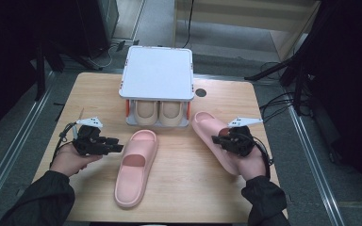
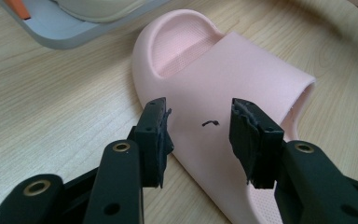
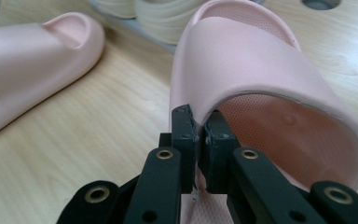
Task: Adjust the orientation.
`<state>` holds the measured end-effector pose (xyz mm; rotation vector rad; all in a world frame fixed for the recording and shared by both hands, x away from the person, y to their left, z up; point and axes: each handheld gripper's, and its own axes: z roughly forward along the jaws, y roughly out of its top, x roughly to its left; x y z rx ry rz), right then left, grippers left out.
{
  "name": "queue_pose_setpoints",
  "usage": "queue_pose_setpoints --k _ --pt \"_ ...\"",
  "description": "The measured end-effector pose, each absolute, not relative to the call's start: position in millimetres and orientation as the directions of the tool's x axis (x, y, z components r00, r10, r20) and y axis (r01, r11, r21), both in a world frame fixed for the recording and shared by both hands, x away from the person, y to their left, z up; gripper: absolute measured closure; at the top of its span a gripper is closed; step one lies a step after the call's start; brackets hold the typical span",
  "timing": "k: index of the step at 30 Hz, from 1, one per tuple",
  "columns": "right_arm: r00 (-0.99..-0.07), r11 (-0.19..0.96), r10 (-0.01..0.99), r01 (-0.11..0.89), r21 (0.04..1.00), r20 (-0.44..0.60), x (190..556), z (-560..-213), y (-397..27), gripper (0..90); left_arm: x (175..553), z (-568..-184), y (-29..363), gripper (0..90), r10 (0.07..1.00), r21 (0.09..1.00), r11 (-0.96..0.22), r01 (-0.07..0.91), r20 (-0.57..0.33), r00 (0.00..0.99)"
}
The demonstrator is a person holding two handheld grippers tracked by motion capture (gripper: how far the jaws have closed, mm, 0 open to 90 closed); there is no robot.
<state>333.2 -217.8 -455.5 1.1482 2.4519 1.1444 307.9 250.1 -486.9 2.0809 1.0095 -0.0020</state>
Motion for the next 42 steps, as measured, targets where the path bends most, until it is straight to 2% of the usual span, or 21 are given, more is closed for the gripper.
queue_pose_setpoints --k 12,23,42 --pt "-0.705 0.437 0.694 0.577 0.69 0.15 296.2 -465.8 -175.5 85.6 310.3 -485.4 243.8 61.5 0.632 0.678 -0.374 0.633 -0.313 0.709" --pt "-0.732 0.49 0.668 0.569 0.66 0.136 293.0 -479.1 -137.1 85.3 311.7 -486.1 241.4 62.1 0.622 0.684 -0.386 0.619 -0.303 0.722" --pt "-0.765 0.565 0.641 0.531 0.631 0.07 286.9 -494.5 -100.3 83.7 310.0 -491.4 240.3 62.1 0.621 0.661 -0.416 0.624 -0.295 0.727"
